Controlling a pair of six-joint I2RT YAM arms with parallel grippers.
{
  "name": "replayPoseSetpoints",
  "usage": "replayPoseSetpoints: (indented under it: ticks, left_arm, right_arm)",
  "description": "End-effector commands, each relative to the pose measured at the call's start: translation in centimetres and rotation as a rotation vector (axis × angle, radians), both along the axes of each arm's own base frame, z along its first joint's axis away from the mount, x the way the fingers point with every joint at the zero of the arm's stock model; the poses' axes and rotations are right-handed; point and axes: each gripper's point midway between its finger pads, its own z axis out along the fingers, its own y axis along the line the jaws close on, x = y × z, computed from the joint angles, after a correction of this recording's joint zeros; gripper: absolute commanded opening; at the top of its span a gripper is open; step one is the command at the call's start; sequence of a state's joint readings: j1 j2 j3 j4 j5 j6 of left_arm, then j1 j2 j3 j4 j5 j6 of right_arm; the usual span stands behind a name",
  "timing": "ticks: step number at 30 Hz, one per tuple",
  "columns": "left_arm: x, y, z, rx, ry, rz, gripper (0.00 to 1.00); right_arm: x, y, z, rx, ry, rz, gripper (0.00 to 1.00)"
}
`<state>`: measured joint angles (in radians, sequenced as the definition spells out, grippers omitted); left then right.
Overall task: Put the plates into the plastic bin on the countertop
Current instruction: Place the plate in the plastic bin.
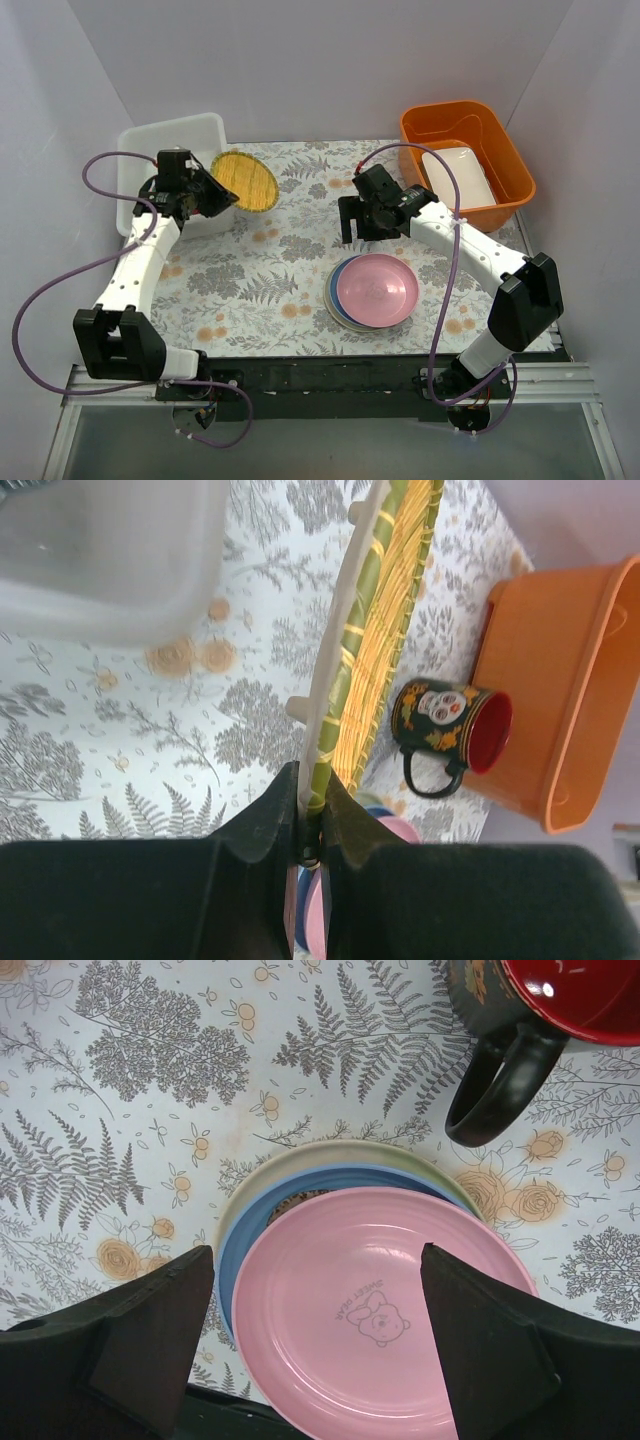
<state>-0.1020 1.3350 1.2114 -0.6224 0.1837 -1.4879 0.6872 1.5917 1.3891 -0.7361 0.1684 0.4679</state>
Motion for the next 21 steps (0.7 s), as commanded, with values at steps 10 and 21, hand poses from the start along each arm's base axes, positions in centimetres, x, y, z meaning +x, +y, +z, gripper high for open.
replayPoseSetpoints:
  ticks: [10,21]
  left_arm:
    - [4.2,4.5,2.0,-0.062,-0.033,0.03,0.0]
    - [6.0,9.2,1.4,-0.117,-0.033,0.108,0.0]
  right_arm:
    - [0.6,0.4,0.5,0.029,-0.033,0.0,0.91]
    - [0.6,-0.2,-0.3,0.012,-0.025,0.004,0.91]
